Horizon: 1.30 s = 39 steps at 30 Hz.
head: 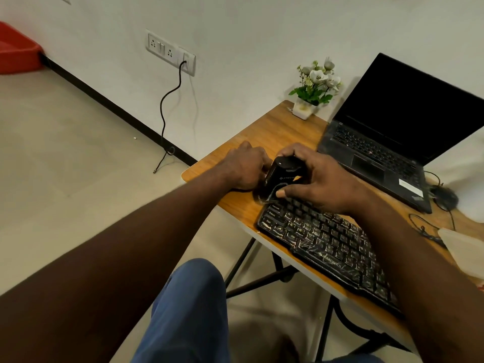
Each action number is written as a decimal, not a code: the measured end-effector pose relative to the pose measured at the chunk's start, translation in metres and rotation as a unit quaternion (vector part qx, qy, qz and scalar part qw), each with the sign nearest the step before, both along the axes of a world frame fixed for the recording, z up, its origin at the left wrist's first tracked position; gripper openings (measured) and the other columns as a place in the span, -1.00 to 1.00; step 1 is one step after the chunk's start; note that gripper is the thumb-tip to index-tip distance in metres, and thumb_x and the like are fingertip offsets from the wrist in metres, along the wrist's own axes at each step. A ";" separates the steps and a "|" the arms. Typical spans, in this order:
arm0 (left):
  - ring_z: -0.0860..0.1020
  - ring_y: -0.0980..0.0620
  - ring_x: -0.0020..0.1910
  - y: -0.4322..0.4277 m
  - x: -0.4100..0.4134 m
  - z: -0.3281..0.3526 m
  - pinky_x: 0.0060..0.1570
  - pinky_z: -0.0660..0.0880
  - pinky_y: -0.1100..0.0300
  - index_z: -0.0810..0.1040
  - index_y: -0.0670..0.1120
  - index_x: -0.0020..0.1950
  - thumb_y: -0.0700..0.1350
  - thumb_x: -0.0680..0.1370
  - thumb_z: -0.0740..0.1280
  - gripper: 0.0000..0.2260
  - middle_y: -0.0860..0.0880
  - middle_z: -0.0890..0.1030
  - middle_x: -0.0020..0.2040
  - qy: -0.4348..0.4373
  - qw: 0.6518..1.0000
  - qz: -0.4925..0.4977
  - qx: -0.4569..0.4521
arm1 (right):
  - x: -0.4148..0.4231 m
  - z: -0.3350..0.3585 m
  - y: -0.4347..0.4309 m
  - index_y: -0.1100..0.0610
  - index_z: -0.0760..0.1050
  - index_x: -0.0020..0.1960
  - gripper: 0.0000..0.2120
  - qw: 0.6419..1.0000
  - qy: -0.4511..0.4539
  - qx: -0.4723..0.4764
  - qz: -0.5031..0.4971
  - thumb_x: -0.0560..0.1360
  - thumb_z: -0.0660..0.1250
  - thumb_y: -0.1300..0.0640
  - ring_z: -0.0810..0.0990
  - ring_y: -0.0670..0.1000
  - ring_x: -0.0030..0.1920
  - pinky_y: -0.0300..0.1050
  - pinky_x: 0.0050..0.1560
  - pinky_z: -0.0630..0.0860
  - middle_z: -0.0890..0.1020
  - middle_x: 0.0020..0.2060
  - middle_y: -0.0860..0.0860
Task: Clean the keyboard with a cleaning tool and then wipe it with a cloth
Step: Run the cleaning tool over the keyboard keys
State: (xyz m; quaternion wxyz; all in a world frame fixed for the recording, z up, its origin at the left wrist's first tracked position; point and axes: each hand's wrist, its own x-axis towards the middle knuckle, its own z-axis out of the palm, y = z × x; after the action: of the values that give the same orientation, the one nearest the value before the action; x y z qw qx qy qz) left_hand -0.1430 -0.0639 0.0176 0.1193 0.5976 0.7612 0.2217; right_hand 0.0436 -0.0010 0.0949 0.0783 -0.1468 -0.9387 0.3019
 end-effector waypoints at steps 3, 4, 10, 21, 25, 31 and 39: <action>0.32 -0.11 0.36 0.006 -0.005 -0.008 0.26 0.40 -0.05 0.51 0.03 0.34 0.04 0.54 0.48 -0.60 0.00 0.48 0.26 0.030 0.999 0.002 -0.015 | -0.009 0.006 0.004 -0.08 0.44 0.23 -0.50 0.998 -0.042 0.042 0.034 0.43 0.58 0.24 0.65 -0.07 0.13 0.12 0.14 0.62 0.63 0.06 -0.14; 0.33 -0.12 0.36 0.008 -0.007 -0.011 0.25 0.42 -0.05 0.48 0.04 0.36 0.07 0.51 0.51 -0.53 -0.01 0.49 0.29 0.037 0.999 0.002 -0.019 | -0.013 0.006 0.001 -0.12 0.42 0.23 -0.48 0.996 -0.055 0.048 0.047 0.43 0.58 0.22 0.64 -0.10 0.13 0.10 0.15 0.62 0.62 0.06 -0.16; 0.26 -0.16 0.41 0.016 -0.007 0.002 0.15 0.31 0.03 0.49 0.08 0.40 0.10 0.56 0.42 -0.58 -0.02 0.40 0.45 0.057 0.994 -0.019 -0.089 | -0.031 0.008 -0.024 -0.31 0.35 0.20 -0.43 0.977 -0.148 0.060 0.142 0.48 0.54 0.21 0.59 -0.26 0.08 -0.24 0.03 0.59 0.57 0.04 -0.23; 0.30 -0.14 0.36 0.001 -0.003 0.004 0.38 0.34 -0.08 0.45 -0.03 0.44 0.06 0.58 0.43 -0.54 -0.06 0.44 0.39 0.018 0.999 -0.019 -0.041 | -0.030 0.018 -0.004 -0.29 0.36 0.22 -0.44 0.979 -0.154 0.067 0.112 0.46 0.56 0.17 0.57 -0.29 0.09 -0.30 0.10 0.54 0.59 0.05 -0.24; 0.30 -0.14 0.36 0.006 -0.005 0.002 0.37 0.35 -0.07 0.46 -0.02 0.43 0.07 0.58 0.42 -0.54 -0.05 0.43 0.39 0.008 0.999 -0.009 -0.050 | -0.035 0.014 -0.009 -0.36 0.32 0.16 -0.44 0.966 -0.176 0.131 0.135 0.49 0.54 0.15 0.53 -0.31 0.06 -0.37 0.05 0.46 0.54 0.03 -0.29; 0.35 -0.10 0.32 0.013 -0.010 -0.015 0.22 0.44 -0.05 0.44 0.11 0.37 0.24 0.44 0.45 -0.45 0.05 0.46 0.25 0.049 0.998 0.010 -0.029 | -0.029 0.023 0.008 -0.12 0.37 0.28 -0.46 0.975 -0.157 0.135 0.083 0.45 0.57 0.16 0.63 -0.07 0.12 0.09 0.16 0.60 0.63 0.09 -0.13; 0.33 -0.16 0.35 0.013 -0.008 -0.011 0.29 0.43 -0.14 0.53 0.11 0.30 0.37 0.38 0.33 -0.43 -0.05 0.48 0.32 0.044 0.998 0.003 -0.054 | -0.007 0.018 -0.019 -0.24 0.34 0.29 -0.43 0.980 -0.137 0.096 0.103 0.48 0.55 0.16 0.62 -0.20 0.02 -0.12 -0.05 0.64 0.59 0.06 -0.17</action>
State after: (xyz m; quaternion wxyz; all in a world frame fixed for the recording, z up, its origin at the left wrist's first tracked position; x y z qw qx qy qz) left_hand -0.1511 -0.0510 0.0065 0.1173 0.5975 0.7781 0.1543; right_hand 0.0371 -0.0204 0.1133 -0.0689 -0.0812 -0.9753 0.1936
